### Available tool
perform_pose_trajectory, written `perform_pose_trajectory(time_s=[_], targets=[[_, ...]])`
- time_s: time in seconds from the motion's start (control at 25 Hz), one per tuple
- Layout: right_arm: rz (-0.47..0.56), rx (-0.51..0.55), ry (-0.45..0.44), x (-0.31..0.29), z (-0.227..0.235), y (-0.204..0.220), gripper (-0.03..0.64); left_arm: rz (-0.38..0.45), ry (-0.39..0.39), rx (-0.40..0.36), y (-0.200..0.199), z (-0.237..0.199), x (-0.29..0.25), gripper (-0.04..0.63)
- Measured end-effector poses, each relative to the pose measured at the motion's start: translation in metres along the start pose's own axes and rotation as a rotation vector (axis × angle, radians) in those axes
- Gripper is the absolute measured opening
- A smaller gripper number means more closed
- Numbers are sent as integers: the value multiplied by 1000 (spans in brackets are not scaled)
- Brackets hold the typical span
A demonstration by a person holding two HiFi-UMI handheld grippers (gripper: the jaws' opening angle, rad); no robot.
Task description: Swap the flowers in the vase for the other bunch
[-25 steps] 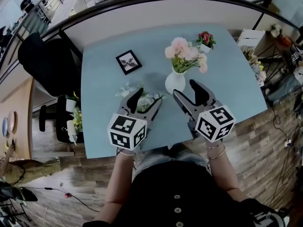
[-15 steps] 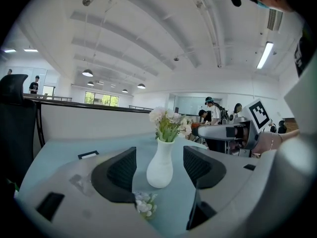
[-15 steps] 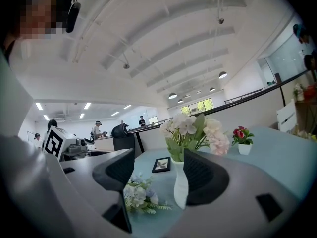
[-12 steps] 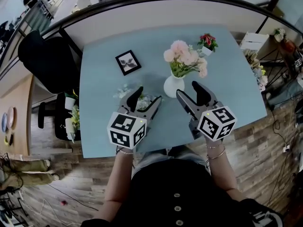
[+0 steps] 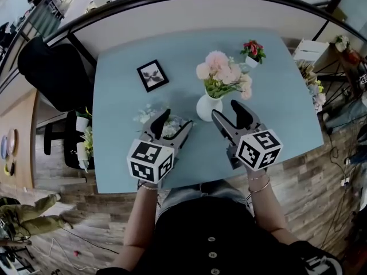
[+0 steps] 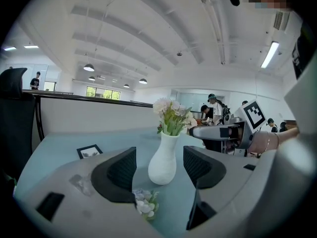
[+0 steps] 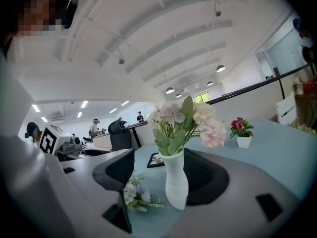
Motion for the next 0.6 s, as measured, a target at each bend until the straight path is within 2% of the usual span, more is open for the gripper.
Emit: perform_pose_trajectory(time_s=[0.6], targets=[[42, -50, 33, -21, 33, -3, 318, 3, -3, 1, -7, -9, -14, 281]])
Point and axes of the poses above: the fingertips, and each gripper's own axes: x backward along the fingers, z to its right, y out of its underside, the point moved 2 cm from there along x, backward along the fingers, and after that the axes turned 14 degrees about -y, right-handed, at the moved point
